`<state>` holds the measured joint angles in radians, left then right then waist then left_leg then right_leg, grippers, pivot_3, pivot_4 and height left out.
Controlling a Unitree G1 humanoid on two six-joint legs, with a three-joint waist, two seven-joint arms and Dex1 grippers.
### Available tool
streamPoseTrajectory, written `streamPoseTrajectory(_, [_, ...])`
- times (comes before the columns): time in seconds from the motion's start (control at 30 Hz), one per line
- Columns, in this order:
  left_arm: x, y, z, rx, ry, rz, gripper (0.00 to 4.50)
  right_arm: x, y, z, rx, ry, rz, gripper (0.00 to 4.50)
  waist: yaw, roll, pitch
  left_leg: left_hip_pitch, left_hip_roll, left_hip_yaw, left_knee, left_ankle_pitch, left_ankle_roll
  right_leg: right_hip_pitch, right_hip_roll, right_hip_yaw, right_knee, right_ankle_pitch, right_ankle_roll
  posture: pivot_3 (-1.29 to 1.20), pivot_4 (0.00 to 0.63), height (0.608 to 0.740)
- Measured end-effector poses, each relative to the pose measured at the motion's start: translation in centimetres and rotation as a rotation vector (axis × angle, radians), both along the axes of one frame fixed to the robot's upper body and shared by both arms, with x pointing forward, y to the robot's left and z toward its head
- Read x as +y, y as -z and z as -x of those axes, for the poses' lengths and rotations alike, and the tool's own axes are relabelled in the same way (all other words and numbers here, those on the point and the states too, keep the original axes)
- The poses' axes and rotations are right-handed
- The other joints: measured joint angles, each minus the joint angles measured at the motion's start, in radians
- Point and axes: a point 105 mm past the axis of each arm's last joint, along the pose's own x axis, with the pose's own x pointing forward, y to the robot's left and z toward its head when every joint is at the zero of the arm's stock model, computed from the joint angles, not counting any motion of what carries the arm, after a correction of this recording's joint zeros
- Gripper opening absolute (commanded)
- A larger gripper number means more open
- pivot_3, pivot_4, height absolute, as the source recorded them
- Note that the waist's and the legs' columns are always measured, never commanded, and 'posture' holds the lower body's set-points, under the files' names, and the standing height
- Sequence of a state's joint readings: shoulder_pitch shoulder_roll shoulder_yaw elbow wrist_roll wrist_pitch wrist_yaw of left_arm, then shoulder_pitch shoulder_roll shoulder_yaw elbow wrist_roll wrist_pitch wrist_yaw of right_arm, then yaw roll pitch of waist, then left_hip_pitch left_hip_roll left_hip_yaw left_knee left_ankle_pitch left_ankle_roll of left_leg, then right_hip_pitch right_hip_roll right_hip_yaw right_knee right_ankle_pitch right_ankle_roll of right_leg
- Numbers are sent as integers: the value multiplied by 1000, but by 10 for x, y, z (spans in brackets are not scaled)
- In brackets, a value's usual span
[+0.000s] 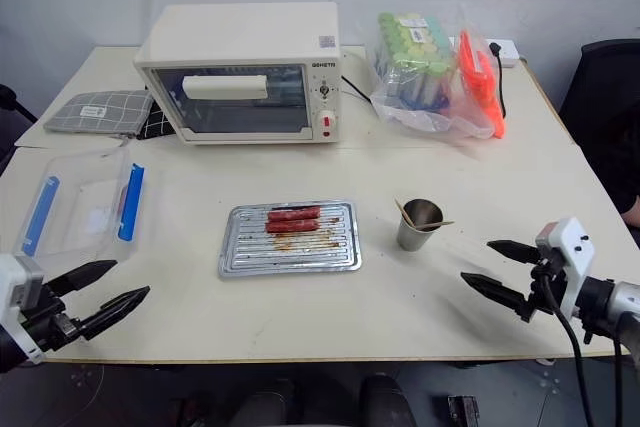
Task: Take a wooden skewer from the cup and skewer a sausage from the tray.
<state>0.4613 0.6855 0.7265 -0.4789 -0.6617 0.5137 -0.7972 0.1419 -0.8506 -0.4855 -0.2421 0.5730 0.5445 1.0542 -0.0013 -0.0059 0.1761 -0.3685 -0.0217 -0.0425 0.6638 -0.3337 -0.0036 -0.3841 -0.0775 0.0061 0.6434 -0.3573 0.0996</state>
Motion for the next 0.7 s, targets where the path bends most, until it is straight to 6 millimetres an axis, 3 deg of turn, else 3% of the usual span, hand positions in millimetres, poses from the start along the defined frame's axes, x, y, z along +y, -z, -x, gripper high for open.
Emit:
streamPoseTrajectory(0.3, [-17,-5,-8,-20,44,71,4486,-1,2,-9,-43,94,-50,4500,0,0,0,0,0,-1,0,0,0,0,0,0,0,0,0,0,150,740])
streamPoseTrajectory(0.53, [-56,-36,-19,-55,267,204,4486,15,-16,-17,-107,169,-228,4500,0,1,0,0,0,-2,0,0,0,0,0,-1,0,0,0,0,150,740])
streamPoseTrajectory(0.7, [-88,-51,-28,-45,479,199,4486,22,-16,-23,-117,230,-316,4500,0,1,0,0,-1,-2,0,1,-1,0,0,-1,1,0,0,0,150,740])
